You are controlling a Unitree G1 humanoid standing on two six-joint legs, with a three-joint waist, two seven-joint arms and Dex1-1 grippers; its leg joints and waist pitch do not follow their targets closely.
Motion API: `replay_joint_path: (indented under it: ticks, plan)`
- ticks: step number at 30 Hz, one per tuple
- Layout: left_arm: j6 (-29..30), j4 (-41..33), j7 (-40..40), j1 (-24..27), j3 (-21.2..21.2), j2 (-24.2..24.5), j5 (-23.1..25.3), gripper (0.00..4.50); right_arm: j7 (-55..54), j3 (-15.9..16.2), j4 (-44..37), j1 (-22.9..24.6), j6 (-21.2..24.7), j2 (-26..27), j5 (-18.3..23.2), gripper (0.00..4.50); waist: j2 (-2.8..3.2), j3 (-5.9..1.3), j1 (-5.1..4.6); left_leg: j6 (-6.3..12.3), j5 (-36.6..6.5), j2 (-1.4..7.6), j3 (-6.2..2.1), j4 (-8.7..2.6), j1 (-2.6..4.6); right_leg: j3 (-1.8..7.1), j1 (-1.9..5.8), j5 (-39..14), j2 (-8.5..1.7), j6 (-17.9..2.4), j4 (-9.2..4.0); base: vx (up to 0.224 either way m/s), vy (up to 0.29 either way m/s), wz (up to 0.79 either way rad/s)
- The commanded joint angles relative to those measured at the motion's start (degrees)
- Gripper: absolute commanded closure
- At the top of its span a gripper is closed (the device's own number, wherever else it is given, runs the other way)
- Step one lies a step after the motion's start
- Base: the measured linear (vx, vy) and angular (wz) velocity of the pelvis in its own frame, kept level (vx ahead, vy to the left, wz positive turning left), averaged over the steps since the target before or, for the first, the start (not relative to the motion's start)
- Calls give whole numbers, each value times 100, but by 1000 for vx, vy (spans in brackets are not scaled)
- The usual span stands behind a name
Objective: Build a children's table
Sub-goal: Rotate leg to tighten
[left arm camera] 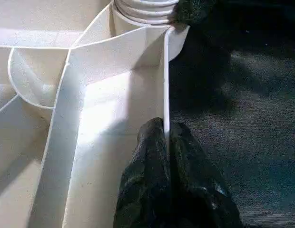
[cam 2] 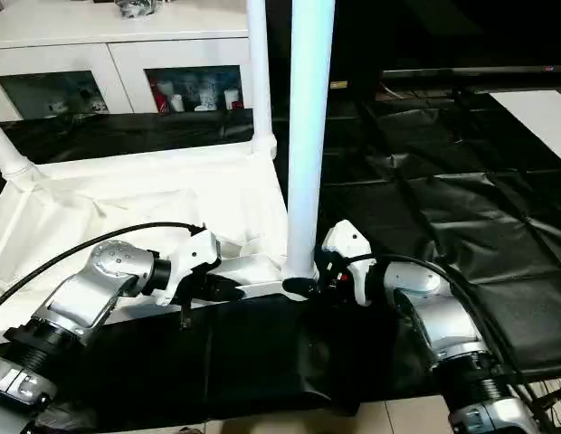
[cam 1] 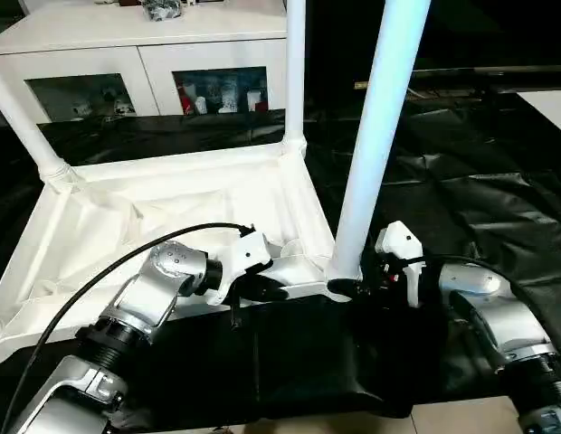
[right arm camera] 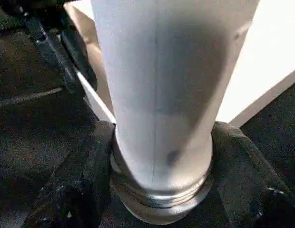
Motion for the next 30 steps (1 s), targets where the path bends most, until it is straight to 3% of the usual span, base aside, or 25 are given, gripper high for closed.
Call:
replay_joint_path:
  ticks: [1, 4, 5, 7, 9, 14, 16, 20, 23, 25, 27, 30]
  plan:
    - [31, 174, 300, -75, -41, -174, 114, 450, -814, -221, 292, -60, 97, 357, -15, 187, -77, -356, 8, 371, -974, 329, -167, -396, 42, 249, 286, -1265, -364, -1445, -358, 0, 0, 0]
    - [24, 465, 711, -208, 23, -394, 211, 450, -1398, -335, 491, -68, 230, 700, -35, 187, -82, -339, -24, 182, -1240, 308, -183, -418, 65, 242, 282, -1816, -365, -1279, -410, 0, 0, 0]
    - [53, 677, 1047, -322, 86, -569, 267, 450, -1760, -356, 577, -50, 201, 920, -96, 187, -70, -325, -36, 99, -1431, 311, -186, -434, 99, 249, 249, -2130, -362, -1156, -455, 0, 0, 0]
    - [80, 997, 1518, -498, 147, -794, 366, 450, -2428, -458, 775, -114, 258, 1270, -176, 187, -52, -318, -44, 44, -1561, 309, -191, -440, 119, 247, 228, -2290, -360, -1106, -477, 0, 0, 0]
    - [118, 1235, 1858, -637, 193, -962, 423, 450, -3003, -567, 986, -224, 274, 1528, -248, 187, -65, -305, -69, -91, -1829, 286, -217, -461, 136, 224, 212, -2682, -360, -939, -519, 0, 0, 0]
    - [212, 1884, 2798, -1050, 322, -1485, 526, 450, -4481, -1025, 1794, -769, 321, 2215, -252, 188, -19, -293, -131, -146, -2074, 266, -247, -473, 146, 205, 172, -3003, -375, -783, -584, 0, 0, 0]
    - [161, 2285, 3186, -1248, 323, -1772, 606, 450, -4987, -1120, 2164, -1108, 179, 2489, -262, 188, -12, -312, -159, -185, -2183, 265, -267, -484, 166, 175, 179, -2981, -373, -754, -608, 0, 0, 0]
    - [36, 2573, 3327, -1355, 315, -1926, 663, 450, -4896, -983, 2286, -1269, 108, 2574, -426, 188, -26, -314, -136, -111, -2180, 291, -251, -520, 149, 196, 198, -2427, -359, -866, -583, 0, 0, 0]
    - [5, 2618, 3182, -1355, 266, -1912, 676, 450, -4405, -1006, 2019, -1158, -72, 2634, -248, 188, -40, -317, -121, -38, -2136, 282, -237, -516, 148, 221, 212, -2321, -384, -964, -568, 0, 0, 0]
    - [1, 2632, 2990, -1340, 257, -1854, 663, 450, -4116, -1036, 1837, -1089, -294, 2593, -154, 118, -50, -318, -106, 35, -2051, 283, -225, -510, 138, 226, 223, -2376, -400, -957, -578, 0, 0, 0]
    - [-11, 2624, 2896, -1327, 245, -1818, 662, 450, -4035, -1006, 1772, -1066, -383, 2539, -169, 118, -57, -325, -84, 102, -1936, 286, -223, -507, 124, 231, 242, -2334, -411, -959, -574, 0, 0, 0]
    - [-115, 2533, 2706, -1256, 233, -1710, 642, 450, -3770, -917, 1544, -1001, -446, 2330, -152, 84, -60, -328, -101, 165, -1745, 297, -241, -521, 61, 217, 291, -2244, -405, -941, -548, 0, 0, 0]
